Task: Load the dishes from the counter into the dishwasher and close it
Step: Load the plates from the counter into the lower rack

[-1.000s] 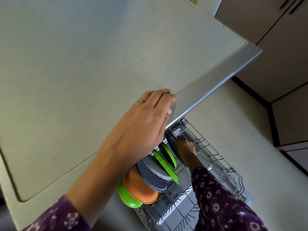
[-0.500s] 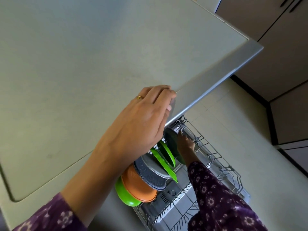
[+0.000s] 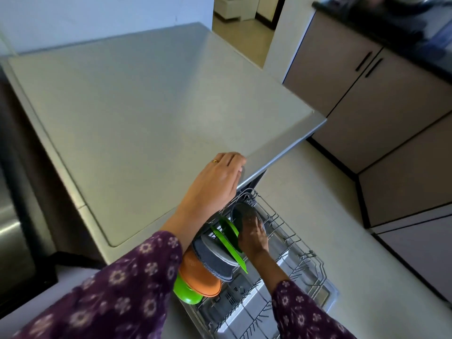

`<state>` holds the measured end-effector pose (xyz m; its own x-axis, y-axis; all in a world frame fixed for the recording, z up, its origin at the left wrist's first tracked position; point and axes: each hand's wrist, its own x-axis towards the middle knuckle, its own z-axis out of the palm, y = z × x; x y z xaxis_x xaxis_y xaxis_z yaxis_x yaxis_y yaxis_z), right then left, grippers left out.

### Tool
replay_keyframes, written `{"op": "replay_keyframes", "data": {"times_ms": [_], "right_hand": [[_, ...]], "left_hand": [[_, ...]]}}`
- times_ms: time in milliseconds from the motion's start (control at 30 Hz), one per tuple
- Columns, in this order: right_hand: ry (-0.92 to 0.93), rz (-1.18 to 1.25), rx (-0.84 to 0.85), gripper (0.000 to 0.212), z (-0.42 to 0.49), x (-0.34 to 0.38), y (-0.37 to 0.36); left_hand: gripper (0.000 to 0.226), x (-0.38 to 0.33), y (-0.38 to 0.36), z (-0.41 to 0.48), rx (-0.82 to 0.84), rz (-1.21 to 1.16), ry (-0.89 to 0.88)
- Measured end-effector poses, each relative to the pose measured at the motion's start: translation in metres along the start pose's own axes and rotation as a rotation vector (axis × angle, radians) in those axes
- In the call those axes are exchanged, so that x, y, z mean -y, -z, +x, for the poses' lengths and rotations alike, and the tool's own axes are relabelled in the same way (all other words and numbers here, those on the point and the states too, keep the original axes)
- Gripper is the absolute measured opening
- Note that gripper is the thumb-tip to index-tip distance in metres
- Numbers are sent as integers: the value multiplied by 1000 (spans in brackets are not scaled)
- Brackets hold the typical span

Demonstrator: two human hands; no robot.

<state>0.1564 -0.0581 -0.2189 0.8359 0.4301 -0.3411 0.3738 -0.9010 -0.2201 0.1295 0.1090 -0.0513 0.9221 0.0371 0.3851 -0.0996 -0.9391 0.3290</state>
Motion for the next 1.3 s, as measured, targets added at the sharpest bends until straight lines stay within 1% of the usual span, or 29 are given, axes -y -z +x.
{"op": "replay_keyframes", "data": {"times_ms": [67, 167, 200, 333, 367, 433, 533, 600, 700, 767, 900, 1000, 1100, 1300], "right_hand": [[-23, 12, 41, 50, -26, 20, 21], [57, 61, -23, 35, -64, 53, 45], [77, 72, -17, 32, -75, 64, 51], [143, 40, 15, 30, -123, 114, 79], [171, 19, -1, 29, -134, 129, 84], [209, -8, -26, 27, -158, 161, 92], [264, -45, 15, 31, -195, 219, 104], [331, -93, 56, 31, -219, 260, 111], [438, -118, 44, 29, -251, 319, 119], [517, -92, 59, 26, -272, 361, 123], [708, -78, 88, 23, -310, 445, 127], [840, -65, 107, 21, -338, 504, 119], [950, -73, 133, 19, -368, 551, 105], [1165, -137, 222, 18, -431, 612, 72]], "left_hand": [[19, -3, 5, -5, 1, -13, 8], [16, -7, 23, -26, 37, -34, 21], [18, -7, 28, -37, 38, -48, 45], [22, 1, 72, -98, -7, -121, 171], [24, 4, 86, -113, -12, -133, 193], [34, 9, 122, -145, -28, -147, 235], [45, 22, 185, -200, -84, -128, 315], [45, 34, 228, -242, -127, -98, 371], [36, 54, 284, -309, -196, -42, 464], [33, 66, 319, -359, -235, -4, 556], [38, 79, 378, -457, -337, 80, 741], [43, 75, 415, -525, -409, 137, 887], [50, 64, 440, -582, -463, 184, 1035], [50, 21, 457, -665, -538, 259, 1292]]}}
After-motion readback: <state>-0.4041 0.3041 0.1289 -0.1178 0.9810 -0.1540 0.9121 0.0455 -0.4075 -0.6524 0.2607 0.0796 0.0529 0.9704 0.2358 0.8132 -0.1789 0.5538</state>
